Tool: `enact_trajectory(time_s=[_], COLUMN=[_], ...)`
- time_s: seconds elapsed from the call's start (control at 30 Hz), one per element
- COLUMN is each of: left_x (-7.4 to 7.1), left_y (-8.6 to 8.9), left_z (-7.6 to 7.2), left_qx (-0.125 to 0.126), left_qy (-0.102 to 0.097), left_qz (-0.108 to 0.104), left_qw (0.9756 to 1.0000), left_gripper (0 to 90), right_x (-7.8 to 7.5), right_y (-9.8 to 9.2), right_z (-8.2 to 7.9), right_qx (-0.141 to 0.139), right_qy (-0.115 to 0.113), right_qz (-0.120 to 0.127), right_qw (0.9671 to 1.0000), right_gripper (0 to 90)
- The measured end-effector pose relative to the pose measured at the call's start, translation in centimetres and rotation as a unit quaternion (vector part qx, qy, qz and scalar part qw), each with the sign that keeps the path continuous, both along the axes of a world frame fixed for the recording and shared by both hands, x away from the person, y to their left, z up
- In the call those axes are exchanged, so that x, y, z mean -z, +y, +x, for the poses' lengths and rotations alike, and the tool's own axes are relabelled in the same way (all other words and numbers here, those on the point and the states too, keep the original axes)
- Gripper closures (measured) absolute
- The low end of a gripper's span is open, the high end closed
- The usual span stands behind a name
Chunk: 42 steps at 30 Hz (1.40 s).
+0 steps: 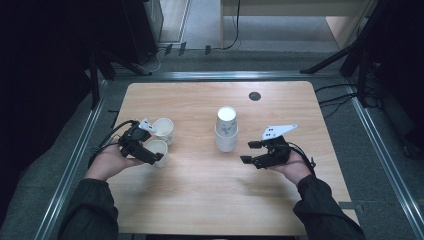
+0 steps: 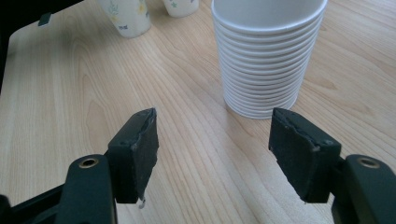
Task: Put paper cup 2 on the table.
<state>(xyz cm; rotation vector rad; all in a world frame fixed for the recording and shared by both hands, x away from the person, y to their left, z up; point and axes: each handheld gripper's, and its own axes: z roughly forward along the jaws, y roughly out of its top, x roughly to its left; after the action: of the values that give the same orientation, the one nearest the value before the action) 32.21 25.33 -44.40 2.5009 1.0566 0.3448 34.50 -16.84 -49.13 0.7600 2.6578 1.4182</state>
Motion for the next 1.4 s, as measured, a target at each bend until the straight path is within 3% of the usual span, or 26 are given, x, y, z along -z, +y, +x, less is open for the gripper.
enact_trajectory(time_s=[0.33, 0.67, 0.83, 1.0, 1.1, 1.27, 1.4], left_x=[-1.4, -2.3, -2.3, -2.4, -2.5, -2.1, -1.9], left_y=[0.6, -0.2, -0.9, -1.8, -2.2, -2.9, -3.5], left_z=[-0.3, -0.3, 0.0, -0.1, -0.3, -0.7, -1.0], left_qx=[-0.004, -0.002, 0.003, 0.012, 0.015, 0.013, 0.020], left_qy=[-0.022, -0.046, -0.044, -0.052, -0.056, -0.059, -0.059], left_qz=[-0.047, -0.091, -0.112, -0.124, -0.141, -0.138, -0.153], left_qw=[0.9986, 0.9948, 0.9927, 0.9908, 0.9884, 0.9885, 0.9863], left_gripper=[12.5, 12.7, 12.6, 12.6, 12.7, 12.8, 13.0], right_x=[0.0, 0.0, 0.0, -0.1, -0.1, -0.3, -0.3], right_y=[0.0, 0.1, -0.2, -0.6, -0.4, 0.0, 0.3], right_z=[0.0, 0.2, 0.3, 0.4, 0.3, 0.1, 0.1], right_qx=[-0.001, -0.008, -0.012, -0.005, -0.005, -0.009, -0.014], right_qy=[0.002, -0.001, -0.003, -0.003, -0.006, -0.011, -0.017], right_qz=[-0.001, 0.006, 0.004, 0.009, 0.008, 0.006, 0.007], right_qw=[1.0000, 0.9999, 0.9999, 0.9999, 0.9999, 0.9999, 0.9997], right_gripper=[33.3, 33.3, 33.4, 33.4, 33.4, 33.4, 33.3])
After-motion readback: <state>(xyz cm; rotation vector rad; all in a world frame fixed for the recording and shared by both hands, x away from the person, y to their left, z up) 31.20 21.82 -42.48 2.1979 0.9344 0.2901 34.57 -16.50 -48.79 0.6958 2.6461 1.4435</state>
